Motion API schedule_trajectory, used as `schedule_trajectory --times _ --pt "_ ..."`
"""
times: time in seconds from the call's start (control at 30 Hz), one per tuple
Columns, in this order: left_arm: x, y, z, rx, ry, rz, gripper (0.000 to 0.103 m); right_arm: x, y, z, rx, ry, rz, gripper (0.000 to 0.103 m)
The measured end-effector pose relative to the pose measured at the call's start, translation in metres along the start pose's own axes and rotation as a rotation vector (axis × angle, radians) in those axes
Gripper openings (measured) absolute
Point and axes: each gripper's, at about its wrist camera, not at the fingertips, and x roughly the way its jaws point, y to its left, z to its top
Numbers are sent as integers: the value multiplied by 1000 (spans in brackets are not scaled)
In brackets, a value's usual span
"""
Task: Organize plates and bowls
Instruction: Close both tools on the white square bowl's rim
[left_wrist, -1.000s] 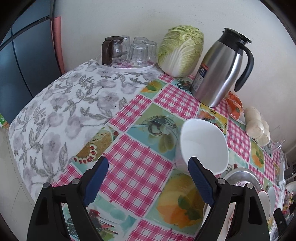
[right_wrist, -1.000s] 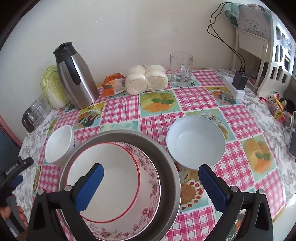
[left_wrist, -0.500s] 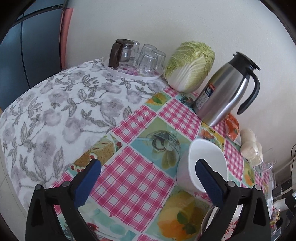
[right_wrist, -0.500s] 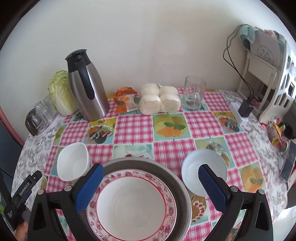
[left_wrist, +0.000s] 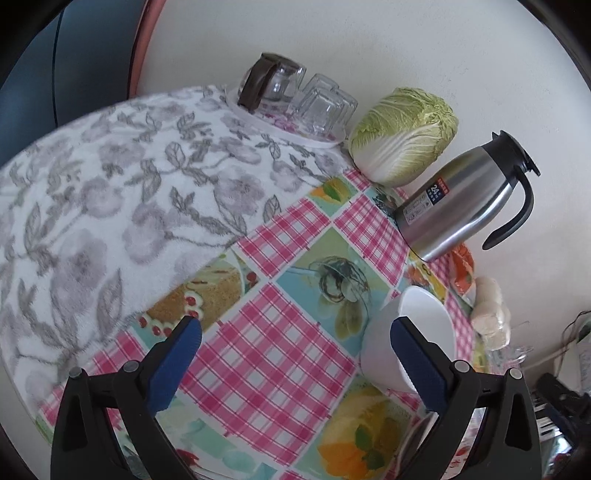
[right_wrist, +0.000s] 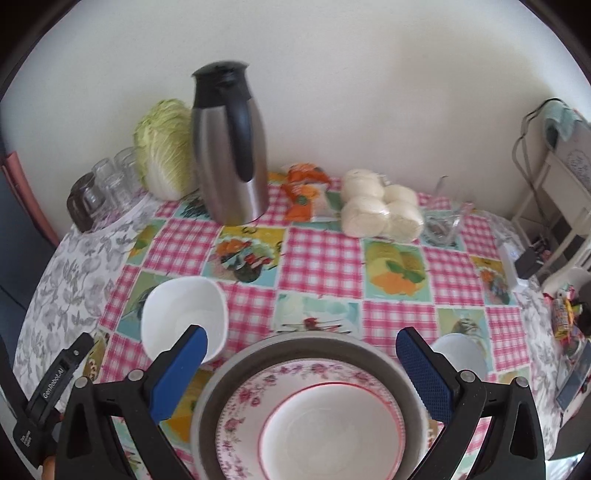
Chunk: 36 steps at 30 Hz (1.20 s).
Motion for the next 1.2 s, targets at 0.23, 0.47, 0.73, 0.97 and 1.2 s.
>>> schedule_trajectory --times 0.23,0.47,0.73,0.97,1.2 --pt "17 1 -7 -59 89 -106 102 35 27 0 -11 96 35 103" --pt "40 -16 -17 -44 151 -171 93 64 33 -2 16 145 32 88" --pt "58 -37 -23 -4 178 -209 71 90 39 0 24 177 52 47" --pt "67 -51 -28 33 187 -216 40 106 45 -1 23 200 102 25" --pt "69 -49 -29 20 200 -238 37 124 56 -2 13 242 120 9"
